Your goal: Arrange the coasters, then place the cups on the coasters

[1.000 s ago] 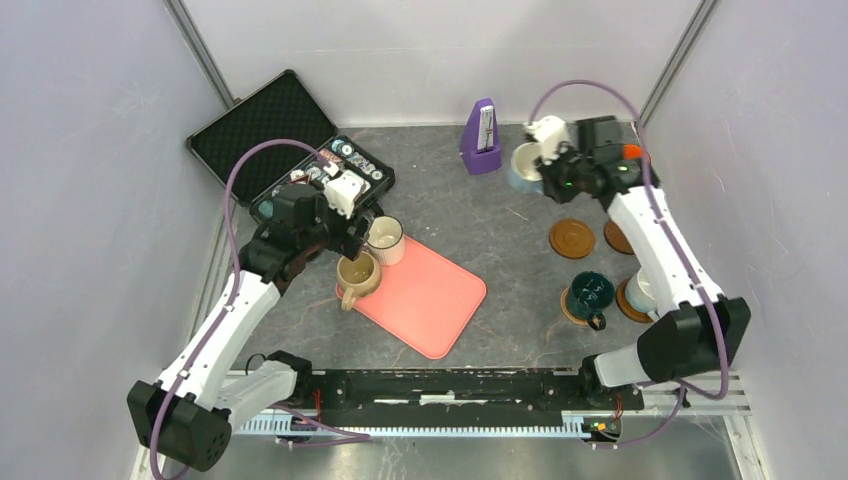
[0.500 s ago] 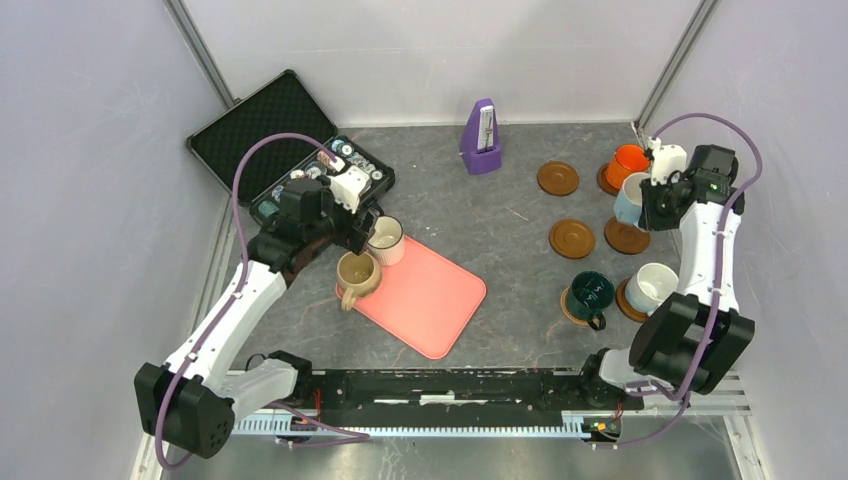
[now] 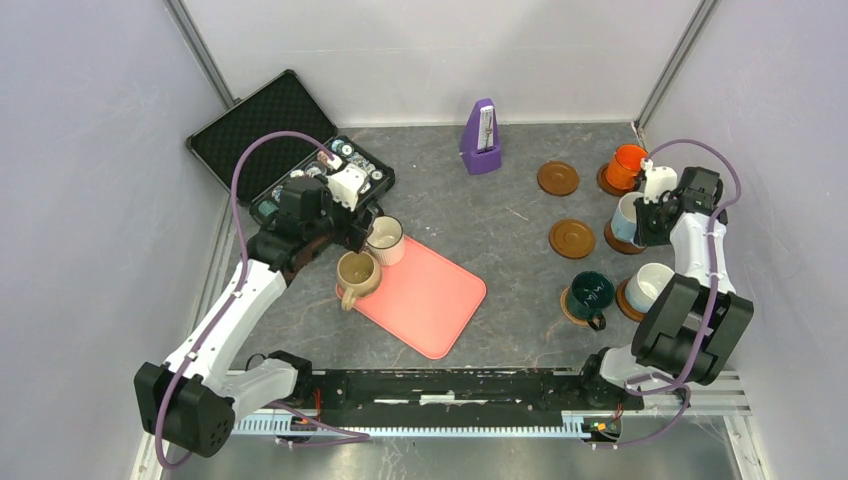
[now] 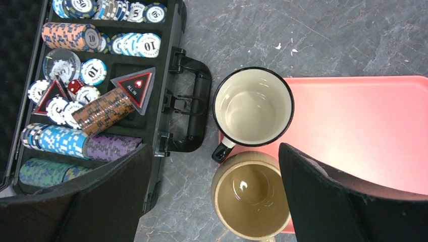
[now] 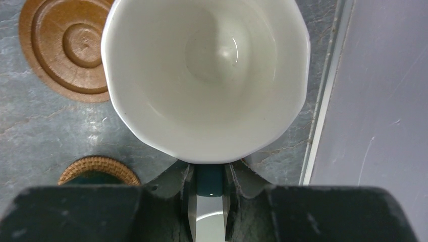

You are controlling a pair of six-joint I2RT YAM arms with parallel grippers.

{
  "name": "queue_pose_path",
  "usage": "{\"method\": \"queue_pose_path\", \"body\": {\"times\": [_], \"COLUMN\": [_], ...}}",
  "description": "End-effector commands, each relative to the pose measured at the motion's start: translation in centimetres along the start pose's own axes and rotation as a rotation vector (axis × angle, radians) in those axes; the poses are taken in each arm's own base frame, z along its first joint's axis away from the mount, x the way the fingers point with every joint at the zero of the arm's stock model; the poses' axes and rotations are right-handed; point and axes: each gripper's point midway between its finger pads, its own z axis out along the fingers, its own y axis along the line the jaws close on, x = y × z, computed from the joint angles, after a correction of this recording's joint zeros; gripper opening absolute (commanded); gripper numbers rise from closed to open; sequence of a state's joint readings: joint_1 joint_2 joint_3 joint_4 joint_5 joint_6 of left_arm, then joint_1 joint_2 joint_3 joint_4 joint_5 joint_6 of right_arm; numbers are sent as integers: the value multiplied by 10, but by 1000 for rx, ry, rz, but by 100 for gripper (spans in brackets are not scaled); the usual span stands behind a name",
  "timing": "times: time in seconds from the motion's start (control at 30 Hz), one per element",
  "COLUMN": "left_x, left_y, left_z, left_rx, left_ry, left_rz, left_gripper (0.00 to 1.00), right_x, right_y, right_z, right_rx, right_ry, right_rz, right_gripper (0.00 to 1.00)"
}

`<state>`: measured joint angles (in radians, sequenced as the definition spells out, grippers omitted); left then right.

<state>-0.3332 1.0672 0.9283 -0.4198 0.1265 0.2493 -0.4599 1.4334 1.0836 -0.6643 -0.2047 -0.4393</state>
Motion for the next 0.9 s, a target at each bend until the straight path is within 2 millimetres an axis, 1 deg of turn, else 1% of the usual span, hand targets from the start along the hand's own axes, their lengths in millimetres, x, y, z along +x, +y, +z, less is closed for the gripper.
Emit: {"method": "queue_pose_path", "body": {"times": [0.0, 0.1, 0.27, 0.63, 0.73, 0.87], "left_x": [-26, -25, -21, -18, -18, -21], "left_y": [9, 8, 7, 6, 6, 8], "left_z": [-7, -7, -7, -3, -3, -3], "left_rx": [-40, -36, -36, -39, -38, -46], "left_ry": [-52, -46, -29, -10, -9, -10], "left_rz": [-27, -39, -63, -110, -113, -107], "left_gripper": [100, 100, 100, 100, 100, 100], "right_x": [-40, -37, -29, -43, -43, -39], "right_y": [-35, -42, -45, -45, -46, -46], "right_z": [-4, 0, 7, 8, 10, 16], "right_rx": [103, 94, 64, 22, 17, 6], "right_ry": [-154, -143, -120, -164, -160, -138], "right_rz": [-38, -22, 0, -15, -11, -3], "right_gripper": [0, 0, 0, 0, 0, 0]}}
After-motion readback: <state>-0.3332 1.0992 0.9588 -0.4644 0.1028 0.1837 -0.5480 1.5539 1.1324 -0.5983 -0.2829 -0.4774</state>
